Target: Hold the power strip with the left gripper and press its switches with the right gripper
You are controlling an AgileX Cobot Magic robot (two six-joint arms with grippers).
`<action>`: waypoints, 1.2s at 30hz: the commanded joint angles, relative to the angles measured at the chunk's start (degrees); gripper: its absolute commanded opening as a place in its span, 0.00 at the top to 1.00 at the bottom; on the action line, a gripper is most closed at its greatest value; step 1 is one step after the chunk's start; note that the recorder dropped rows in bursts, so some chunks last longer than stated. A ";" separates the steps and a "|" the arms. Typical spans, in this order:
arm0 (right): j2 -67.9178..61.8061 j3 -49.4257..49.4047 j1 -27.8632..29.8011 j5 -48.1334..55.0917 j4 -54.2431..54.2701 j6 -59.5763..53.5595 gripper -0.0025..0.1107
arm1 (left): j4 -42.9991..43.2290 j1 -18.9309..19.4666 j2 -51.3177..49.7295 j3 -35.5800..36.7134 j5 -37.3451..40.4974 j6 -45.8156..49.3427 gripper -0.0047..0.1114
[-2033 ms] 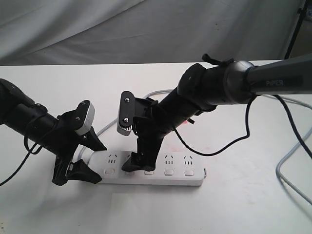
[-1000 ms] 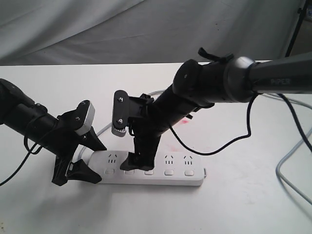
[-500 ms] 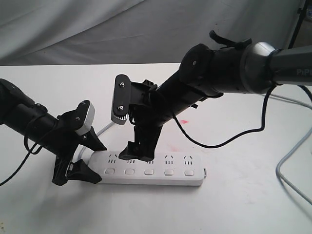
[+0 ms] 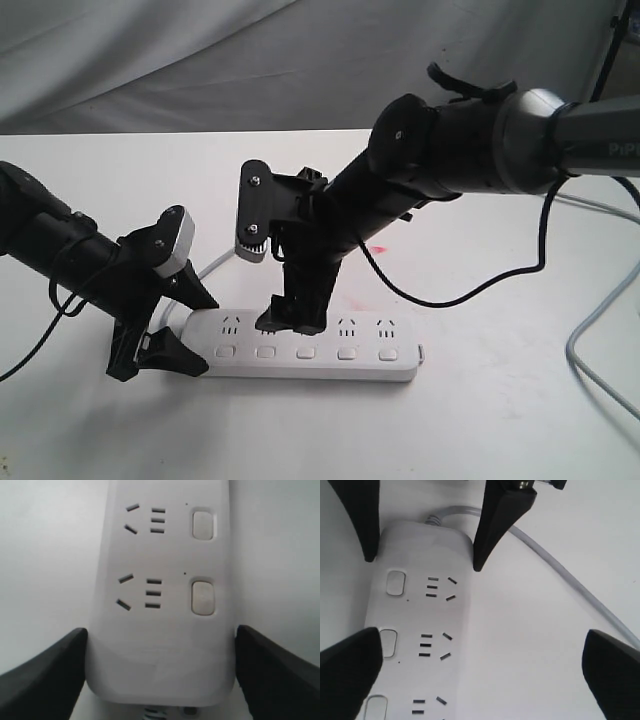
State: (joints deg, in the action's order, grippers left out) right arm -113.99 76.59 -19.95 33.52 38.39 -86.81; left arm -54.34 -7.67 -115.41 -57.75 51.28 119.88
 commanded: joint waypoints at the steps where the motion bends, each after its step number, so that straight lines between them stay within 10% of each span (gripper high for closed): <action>1: 0.38 -1.53 0.33 -1.27 -2.30 0.33 0.05 | -0.44 -0.33 -0.08 0.20 -0.31 0.07 0.84; 36: -4.44 -2.57 4.55 0.57 0.30 -1.62 0.05 | -0.44 -0.33 -0.08 0.20 -0.31 0.07 0.84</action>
State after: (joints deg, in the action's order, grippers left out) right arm -117.79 74.22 -15.68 34.96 39.29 -88.10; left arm -54.34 -7.67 -115.41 -57.75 51.28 119.88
